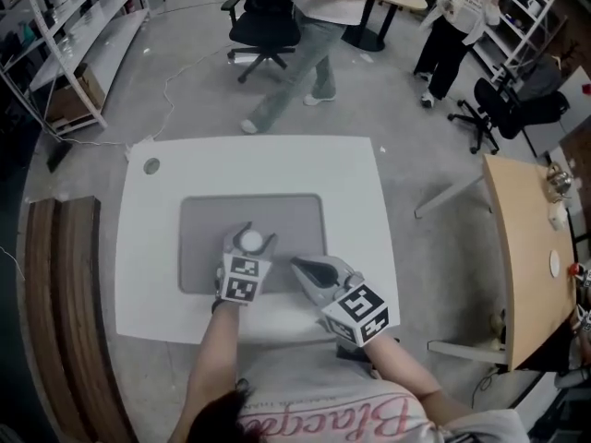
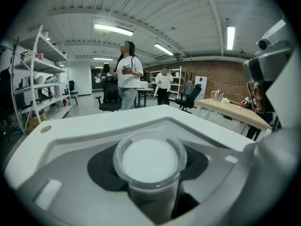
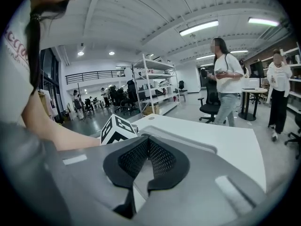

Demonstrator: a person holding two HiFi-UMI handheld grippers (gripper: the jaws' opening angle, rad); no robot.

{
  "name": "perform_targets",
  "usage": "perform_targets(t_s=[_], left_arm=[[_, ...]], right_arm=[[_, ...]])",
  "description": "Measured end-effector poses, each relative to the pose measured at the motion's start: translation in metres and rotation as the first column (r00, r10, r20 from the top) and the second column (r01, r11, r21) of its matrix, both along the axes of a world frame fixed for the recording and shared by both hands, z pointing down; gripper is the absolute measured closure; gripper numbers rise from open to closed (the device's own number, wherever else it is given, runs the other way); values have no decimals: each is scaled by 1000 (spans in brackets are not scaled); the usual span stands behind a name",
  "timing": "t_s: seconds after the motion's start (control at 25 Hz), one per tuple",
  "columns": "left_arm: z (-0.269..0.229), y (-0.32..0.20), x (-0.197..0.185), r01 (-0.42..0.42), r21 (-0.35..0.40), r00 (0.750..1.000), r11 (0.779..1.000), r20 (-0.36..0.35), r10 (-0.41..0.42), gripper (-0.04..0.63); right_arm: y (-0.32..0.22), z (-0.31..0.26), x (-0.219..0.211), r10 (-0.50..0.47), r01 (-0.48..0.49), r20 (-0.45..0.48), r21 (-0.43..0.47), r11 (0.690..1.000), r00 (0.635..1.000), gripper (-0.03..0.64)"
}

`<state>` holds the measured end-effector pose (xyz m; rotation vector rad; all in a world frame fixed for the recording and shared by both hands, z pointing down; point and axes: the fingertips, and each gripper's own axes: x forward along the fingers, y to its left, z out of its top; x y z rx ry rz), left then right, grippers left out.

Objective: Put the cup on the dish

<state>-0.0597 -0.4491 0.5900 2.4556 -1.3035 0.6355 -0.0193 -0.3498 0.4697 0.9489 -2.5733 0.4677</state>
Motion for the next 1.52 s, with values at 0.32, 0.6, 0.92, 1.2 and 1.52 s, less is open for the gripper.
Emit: perform_targets(t_s=[0.32,0.6,0.92,1.2,1.52], left_arm=[[8,-3,0,28,-20,998,999,55,-27,342],[4,4,-5,28,-58,1000,998,10,-27,227],[-42,31,-27,66,7,998,998,-17,-66,247],[-110,76,-48,156,162,984,974,-107,-140,493],[-164,119,-52,172,255,976,951,-174,-130,597]], right_arm=[[1,2,-6,-3,3,0,-8,1000,1000,615],[2,-2,-2,18,-18,3,-2,1000,1000,615],[5,-7,-1,31,-31,9,2,1000,999,617],[20,-30,-12,11,-13,29,76,997,1000,617],[39,-56,-14,25,-34,59,151,988,998,617]])
